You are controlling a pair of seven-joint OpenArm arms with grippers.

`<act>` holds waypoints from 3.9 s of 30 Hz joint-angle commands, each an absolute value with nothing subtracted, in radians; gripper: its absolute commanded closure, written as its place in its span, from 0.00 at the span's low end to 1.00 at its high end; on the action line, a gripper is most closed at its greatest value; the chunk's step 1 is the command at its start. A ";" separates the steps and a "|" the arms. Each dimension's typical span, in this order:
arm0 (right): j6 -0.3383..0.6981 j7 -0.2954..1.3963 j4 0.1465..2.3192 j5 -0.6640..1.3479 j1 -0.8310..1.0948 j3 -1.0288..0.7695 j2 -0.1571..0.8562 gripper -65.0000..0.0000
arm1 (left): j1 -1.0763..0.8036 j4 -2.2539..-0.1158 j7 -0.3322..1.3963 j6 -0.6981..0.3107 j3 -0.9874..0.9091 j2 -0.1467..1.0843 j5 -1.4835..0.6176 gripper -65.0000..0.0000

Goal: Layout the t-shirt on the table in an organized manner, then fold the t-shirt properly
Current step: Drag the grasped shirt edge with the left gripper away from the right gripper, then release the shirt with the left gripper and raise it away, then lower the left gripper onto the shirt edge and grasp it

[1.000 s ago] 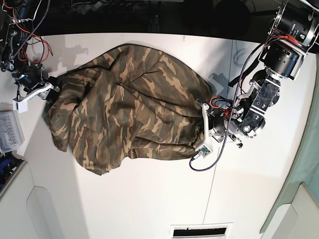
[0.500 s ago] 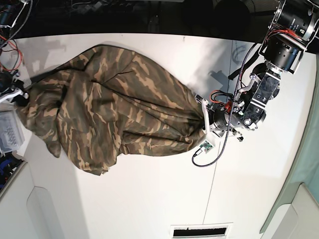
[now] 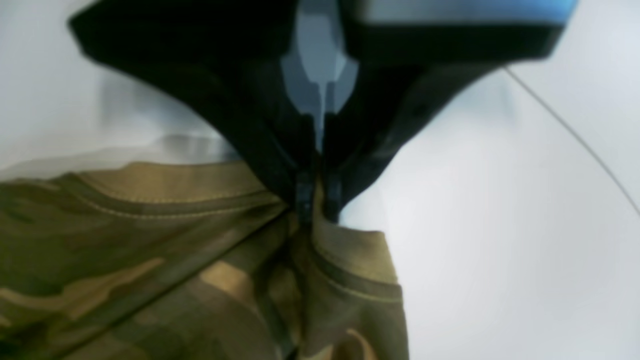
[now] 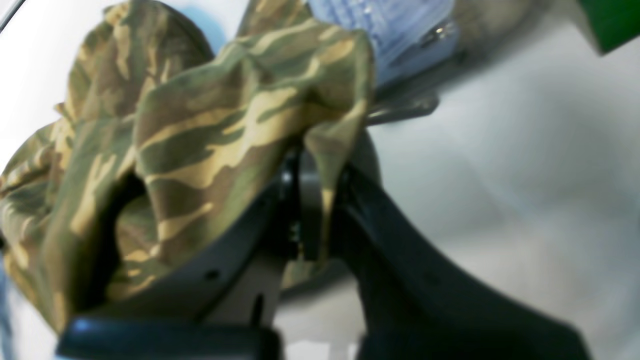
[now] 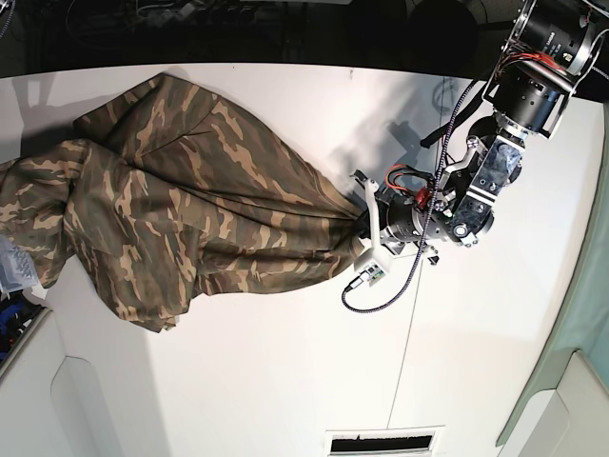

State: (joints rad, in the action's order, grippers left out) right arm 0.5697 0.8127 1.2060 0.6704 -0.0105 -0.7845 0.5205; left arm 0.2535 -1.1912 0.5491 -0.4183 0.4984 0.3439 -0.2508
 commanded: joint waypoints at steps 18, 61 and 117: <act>0.546 0.830 1.218 0.743 0.030 -0.804 0.580 0.55 | 0.288 -1.216 0.611 -0.439 0.476 0.400 -0.328 0.66; 0.546 0.755 1.217 0.692 0.059 -0.573 0.462 0.55 | -0.451 -1.690 0.716 -0.525 -0.068 0.065 -0.700 0.58; 0.565 0.706 1.217 0.690 0.010 -0.342 0.305 0.70 | -0.397 -1.781 0.602 -0.281 0.086 0.314 -0.246 1.00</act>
